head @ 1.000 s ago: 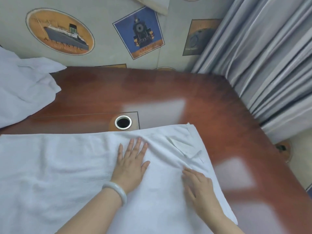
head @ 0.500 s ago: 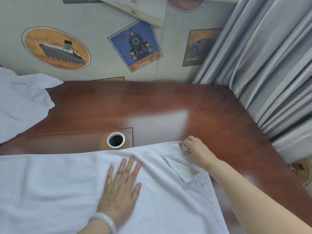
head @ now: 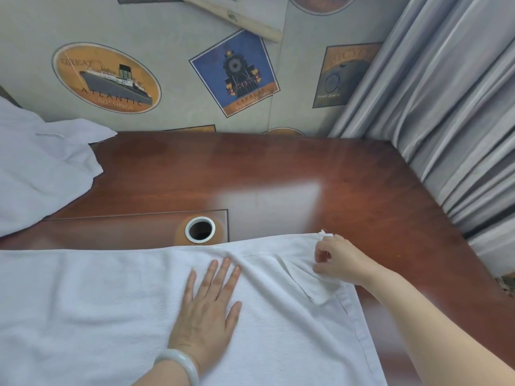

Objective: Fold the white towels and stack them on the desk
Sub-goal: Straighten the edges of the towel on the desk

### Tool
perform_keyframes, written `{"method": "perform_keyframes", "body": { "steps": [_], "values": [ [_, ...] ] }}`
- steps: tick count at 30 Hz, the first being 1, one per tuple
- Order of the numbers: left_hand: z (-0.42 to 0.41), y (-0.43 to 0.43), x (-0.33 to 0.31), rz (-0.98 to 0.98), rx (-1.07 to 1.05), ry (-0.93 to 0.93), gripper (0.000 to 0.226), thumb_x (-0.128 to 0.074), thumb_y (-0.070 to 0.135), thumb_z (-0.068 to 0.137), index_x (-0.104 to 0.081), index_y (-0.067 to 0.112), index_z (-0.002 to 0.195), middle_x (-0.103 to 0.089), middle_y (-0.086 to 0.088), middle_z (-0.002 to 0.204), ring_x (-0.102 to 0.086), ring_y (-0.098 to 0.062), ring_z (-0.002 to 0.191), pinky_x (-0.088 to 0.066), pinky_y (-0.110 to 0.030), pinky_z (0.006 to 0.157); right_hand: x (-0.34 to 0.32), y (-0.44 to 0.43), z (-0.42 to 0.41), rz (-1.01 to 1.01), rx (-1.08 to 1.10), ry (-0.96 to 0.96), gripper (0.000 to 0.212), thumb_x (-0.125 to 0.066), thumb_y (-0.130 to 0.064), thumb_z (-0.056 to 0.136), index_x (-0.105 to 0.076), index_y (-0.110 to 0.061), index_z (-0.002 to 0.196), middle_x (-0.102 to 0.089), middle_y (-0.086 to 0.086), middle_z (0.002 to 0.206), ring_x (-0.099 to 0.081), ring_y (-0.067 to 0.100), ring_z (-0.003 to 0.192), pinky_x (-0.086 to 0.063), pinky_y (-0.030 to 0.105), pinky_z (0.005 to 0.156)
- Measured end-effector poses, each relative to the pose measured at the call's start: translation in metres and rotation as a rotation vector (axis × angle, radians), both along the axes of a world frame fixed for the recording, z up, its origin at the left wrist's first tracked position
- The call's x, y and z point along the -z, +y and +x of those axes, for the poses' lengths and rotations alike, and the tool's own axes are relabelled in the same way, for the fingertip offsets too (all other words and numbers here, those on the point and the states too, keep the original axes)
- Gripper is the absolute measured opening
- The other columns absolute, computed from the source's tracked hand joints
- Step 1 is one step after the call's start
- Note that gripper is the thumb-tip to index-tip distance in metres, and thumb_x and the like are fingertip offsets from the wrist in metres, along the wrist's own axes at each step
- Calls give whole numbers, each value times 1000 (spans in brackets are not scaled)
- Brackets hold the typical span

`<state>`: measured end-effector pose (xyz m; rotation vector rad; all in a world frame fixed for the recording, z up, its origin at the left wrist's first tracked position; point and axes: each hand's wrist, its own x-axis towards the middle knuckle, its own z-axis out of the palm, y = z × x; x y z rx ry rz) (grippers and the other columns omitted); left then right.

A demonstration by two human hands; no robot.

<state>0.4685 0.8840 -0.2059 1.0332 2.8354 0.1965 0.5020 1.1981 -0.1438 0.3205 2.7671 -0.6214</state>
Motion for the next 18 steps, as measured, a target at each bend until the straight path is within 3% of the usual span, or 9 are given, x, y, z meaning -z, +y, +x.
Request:
{"method": "perform_keyframes", "body": {
  "steps": [4,6,9,11,14,16,18],
  "values": [
    [-2,-6,1,2,25,-73,64,-36,49,94,-30,28,154,-20,6,163,-13,-14,151,-11,-49,116,-12,4,13,-372,342,258,16,-67,-3,81,-58,-15,75,-66,-1,77,-53,5,68,-38,15,59],
    [-10,-5,-5,77,24,-122,61,-43,46,89,-40,31,148,-26,6,161,-12,-11,148,-3,-43,116,-11,7,22,-460,421,294,21,-65,3,80,-59,-16,74,-69,1,78,-52,8,63,-38,19,59],
    [-31,14,-23,199,70,-52,46,-66,27,72,-61,22,118,-58,-2,132,-43,-17,126,-21,-36,107,-10,10,42,-552,361,145,23,-68,1,81,-68,-22,76,-67,-18,85,-53,6,71,-42,19,70],
    [-45,38,-37,259,112,-82,46,-69,14,78,-59,18,123,-55,-1,130,-42,-15,124,-24,-29,104,-10,10,54,-536,263,24,28,-75,-4,75,-70,-30,85,-56,-28,87,-47,-4,74,-38,10,71],
    [-59,71,-45,189,134,-202,47,-53,18,94,-44,20,141,-44,4,138,-38,-18,131,-25,-29,108,3,7,64,-361,122,-50,48,-70,-8,64,-59,-38,100,-44,-25,98,-45,-8,98,-37,13,79],
    [-65,86,-45,45,145,-215,44,-52,23,95,-45,22,138,-44,3,133,-38,-21,128,-26,-31,104,11,6,65,-263,74,-8,50,-68,-11,63,-52,-40,101,-43,-21,102,-43,1,106,-36,15,85],
    [-72,96,-48,-53,137,-222,38,-55,29,92,-49,24,129,-45,2,125,-39,-21,123,-25,-35,99,12,3,62,-211,95,94,40,-74,-14,72,-53,-38,95,-48,-18,98,-46,1,97,-34,13,80]
  ]
}}
